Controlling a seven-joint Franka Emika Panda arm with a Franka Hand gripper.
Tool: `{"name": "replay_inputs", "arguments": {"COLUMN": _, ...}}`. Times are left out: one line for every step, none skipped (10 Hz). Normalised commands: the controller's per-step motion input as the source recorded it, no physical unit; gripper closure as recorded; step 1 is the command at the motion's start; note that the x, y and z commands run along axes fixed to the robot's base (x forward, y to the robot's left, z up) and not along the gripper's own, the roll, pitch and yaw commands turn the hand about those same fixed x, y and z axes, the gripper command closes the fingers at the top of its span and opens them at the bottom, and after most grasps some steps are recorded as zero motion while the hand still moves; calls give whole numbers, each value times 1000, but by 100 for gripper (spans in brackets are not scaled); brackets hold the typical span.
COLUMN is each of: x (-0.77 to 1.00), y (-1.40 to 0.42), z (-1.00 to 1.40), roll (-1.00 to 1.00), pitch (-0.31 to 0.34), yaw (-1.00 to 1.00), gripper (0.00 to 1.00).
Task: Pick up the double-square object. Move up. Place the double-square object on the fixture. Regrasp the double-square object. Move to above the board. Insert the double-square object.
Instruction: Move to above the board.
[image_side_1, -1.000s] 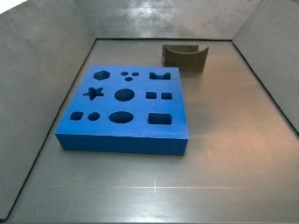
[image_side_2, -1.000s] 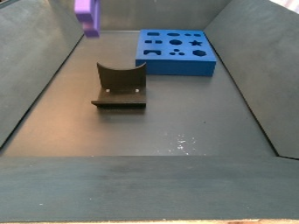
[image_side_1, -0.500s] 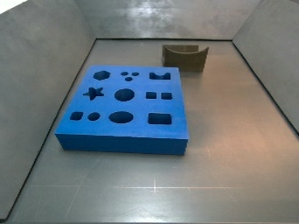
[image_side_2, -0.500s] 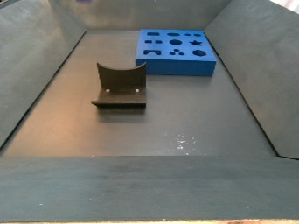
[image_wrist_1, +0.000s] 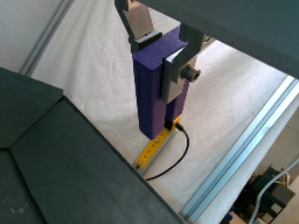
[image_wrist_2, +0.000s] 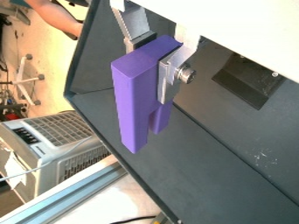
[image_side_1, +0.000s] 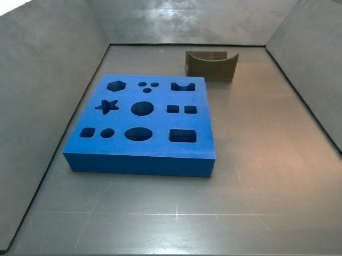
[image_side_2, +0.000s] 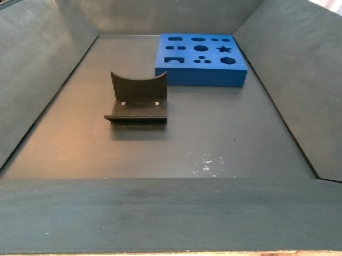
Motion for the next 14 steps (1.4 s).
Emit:
{"name": "replay_inputs", "arguments": {"x": 26, "y": -16, "z": 281, "roll": -54, "pitch": 67, "yaw": 88, "gripper": 100}}
{"name": "replay_inputs", "arguments": {"x": -531, "y": -1000, "z": -171, "roll": -1000, "pitch": -1, "yaw": -74, "gripper": 100}}
{"name": "replay_inputs", "arguments": {"x": -534, "y": -1000, "z": -175, "roll": -1000, "pitch": -9, "yaw": -77, "gripper": 100}}
{"name": "replay_inputs", "arguments": {"x": -566, "y": -1000, "z": -173, "roll": -1000, "pitch": -23, "yaw": -76, "gripper": 100}}
{"name": "replay_inputs", "arguments": {"x": -569, "y": -1000, "z": -181, "roll": -1000, "pitch": -29, "yaw": -78, "gripper": 100}}
{"name": "replay_inputs", "arguments": {"x": -579, "y": -1000, "z": -177, "roll": -1000, "pitch": -35, "yaw": -83, "gripper": 100}}
{"name": "replay_inputs", "arguments": {"x": -587, "y": -1000, "z": -175, "roll": -1000, "pitch": -33, "yaw": -87, "gripper": 100}}
{"name": "replay_inputs", "arguments": {"x": -606, "y": -1000, "z": -176, "roll": -1000, "pitch": -37, "yaw": -91, "gripper": 100}}
{"name": "replay_inputs", "arguments": {"x": -611, "y": -1000, "z": -176, "roll": -1000, "pitch": -39, "yaw": -93, "gripper": 100}}
{"name": "replay_inputs", "arguments": {"x": -637, "y": -1000, "z": -173, "roll": -1000, "pitch": -46, "yaw": -95, "gripper": 100}}
{"name": "replay_inputs", "arguments": {"x": -662, "y": -1000, "z": -175, "roll": -1000, "pitch": -53, "yaw": -95, "gripper": 100}}
{"name": "replay_inputs", "arguments": {"x": -698, "y": -1000, "z": -174, "roll": -1000, "pitch": -66, "yaw": -92, "gripper": 100}}
{"name": "replay_inputs", "arguments": {"x": -561, "y": -754, "z": -132, "roll": -962, "pitch": -78, "yaw": -84, "gripper": 100}}
{"name": "replay_inputs", "arguments": {"x": -391, "y": -476, "z": -84, "roll": -730, "pitch": -74, "yaw": -58, "gripper": 100}}
